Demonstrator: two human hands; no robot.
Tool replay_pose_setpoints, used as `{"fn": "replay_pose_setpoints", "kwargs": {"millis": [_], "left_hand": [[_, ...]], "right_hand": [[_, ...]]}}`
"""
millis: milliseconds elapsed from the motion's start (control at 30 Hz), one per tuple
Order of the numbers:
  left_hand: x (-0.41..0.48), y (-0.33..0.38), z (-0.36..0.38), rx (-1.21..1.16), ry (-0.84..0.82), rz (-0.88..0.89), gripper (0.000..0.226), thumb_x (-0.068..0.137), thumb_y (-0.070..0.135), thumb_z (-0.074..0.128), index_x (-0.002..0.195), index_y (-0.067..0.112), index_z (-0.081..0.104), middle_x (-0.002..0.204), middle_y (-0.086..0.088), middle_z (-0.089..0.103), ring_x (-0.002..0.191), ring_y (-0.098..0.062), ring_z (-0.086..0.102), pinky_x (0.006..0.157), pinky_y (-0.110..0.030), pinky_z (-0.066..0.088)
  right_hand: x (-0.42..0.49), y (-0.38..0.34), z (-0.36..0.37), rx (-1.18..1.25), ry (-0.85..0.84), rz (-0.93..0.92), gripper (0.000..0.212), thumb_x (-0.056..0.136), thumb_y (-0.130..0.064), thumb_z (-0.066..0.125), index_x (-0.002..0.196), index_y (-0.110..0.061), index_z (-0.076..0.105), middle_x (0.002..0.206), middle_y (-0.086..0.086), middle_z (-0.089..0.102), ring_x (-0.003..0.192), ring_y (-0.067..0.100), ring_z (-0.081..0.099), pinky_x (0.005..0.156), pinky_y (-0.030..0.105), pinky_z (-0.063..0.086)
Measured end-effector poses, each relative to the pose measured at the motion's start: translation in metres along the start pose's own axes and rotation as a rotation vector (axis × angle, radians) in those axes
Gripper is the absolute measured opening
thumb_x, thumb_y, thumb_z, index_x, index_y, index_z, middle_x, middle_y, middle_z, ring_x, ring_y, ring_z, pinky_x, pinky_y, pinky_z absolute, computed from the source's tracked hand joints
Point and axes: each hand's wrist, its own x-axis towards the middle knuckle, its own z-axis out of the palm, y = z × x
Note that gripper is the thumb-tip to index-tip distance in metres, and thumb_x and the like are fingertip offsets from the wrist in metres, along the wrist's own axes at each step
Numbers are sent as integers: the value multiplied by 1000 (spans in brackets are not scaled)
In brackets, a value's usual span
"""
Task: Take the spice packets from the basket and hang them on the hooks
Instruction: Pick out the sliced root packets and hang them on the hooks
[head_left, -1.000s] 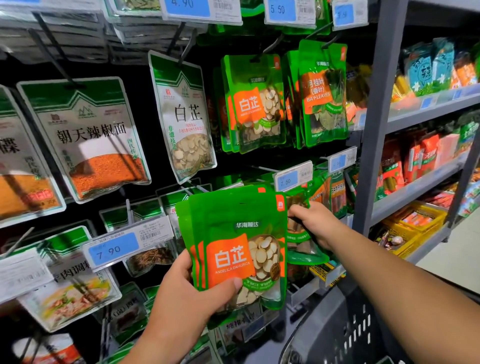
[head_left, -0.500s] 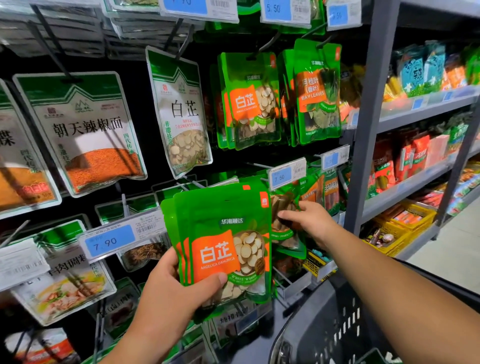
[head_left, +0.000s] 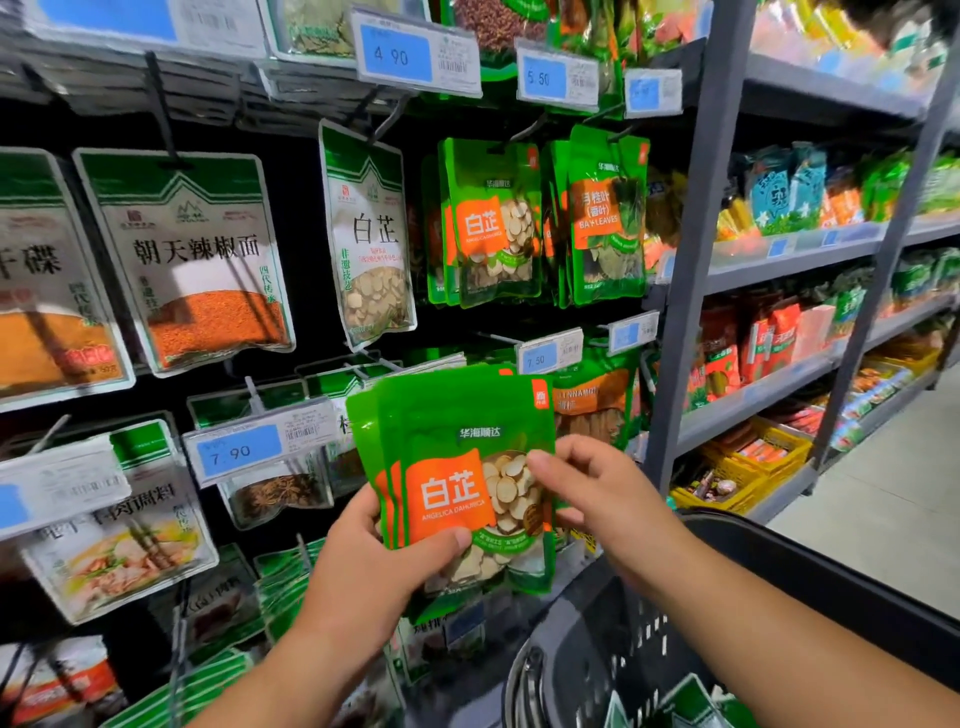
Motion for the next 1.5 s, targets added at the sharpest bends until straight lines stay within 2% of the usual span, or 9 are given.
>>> {"fn": "replay_pose_setpoints", "kwargs": {"millis": [100,167,400,667,800,967,1133,1333,1500], "left_hand": [[-8,2,4,-28,-15,11,47,72,4,89,108,19,64,82,3,78,63,-15,73,52,-21,54],[-13,3,6,-44,-35,16,47,71,0,88,108,18,64,81,4,78,63,-12,73,52,-20,54],[-16,2,-1,-101,-29,7,42,73,9,87,110,17,68,93,1,80,83,-14,77,73,-26,57],[-18,0,-22,-57,3,21,35,74,19,87,105,25,70,92,5,80,83,-15,76,82,-36,56],[-21,5,-36,-26,15,24,43,67,33,87,106,27,69,92,7,79,81,-13,75,87,-42,57],[-26,11,-52,-27,63,65,33,75,23,86,103,28,67,89,15,77,77,-8,73,76,-32,54],[-28,36,-58,-35,62,119,46,64,32,87,105,30,68,95,7,79,84,-17,76,85,-47,60],[-7,95,-51,-27,33,276,37,77,9,85,107,20,66,89,11,79,75,-8,75,61,-16,56],[17,142,-48,-4,49,390,36,77,10,86,106,20,67,89,10,79,75,-6,75,63,-16,56]], "right_hand": [[-12,1,4,52,45,12,16,80,-21,86,84,-17,72,86,0,79,83,17,76,74,33,61],[-17,4,5,65,92,21,20,79,-13,86,93,-8,73,93,8,80,90,29,77,81,44,62],[-25,-1,2,245,110,60,32,90,7,68,118,-8,69,110,13,78,103,31,75,87,45,61],[-27,-2,-2,286,135,97,34,93,7,63,124,-8,65,111,19,76,104,37,74,93,52,57],[-27,-2,-11,276,187,95,33,92,5,64,123,-5,64,107,18,77,98,33,76,83,44,59],[-24,-5,-23,256,292,93,23,92,2,65,114,-3,64,96,17,79,82,26,77,69,34,58],[-9,-27,-33,277,320,64,15,93,0,65,107,-6,65,96,20,78,79,27,76,67,38,61],[27,-73,-43,199,313,-51,14,94,-1,66,107,-6,66,91,11,79,80,21,76,60,25,57],[58,-108,-50,181,333,-107,11,94,-3,67,103,-8,68,85,5,79,77,17,75,60,24,56]]}}
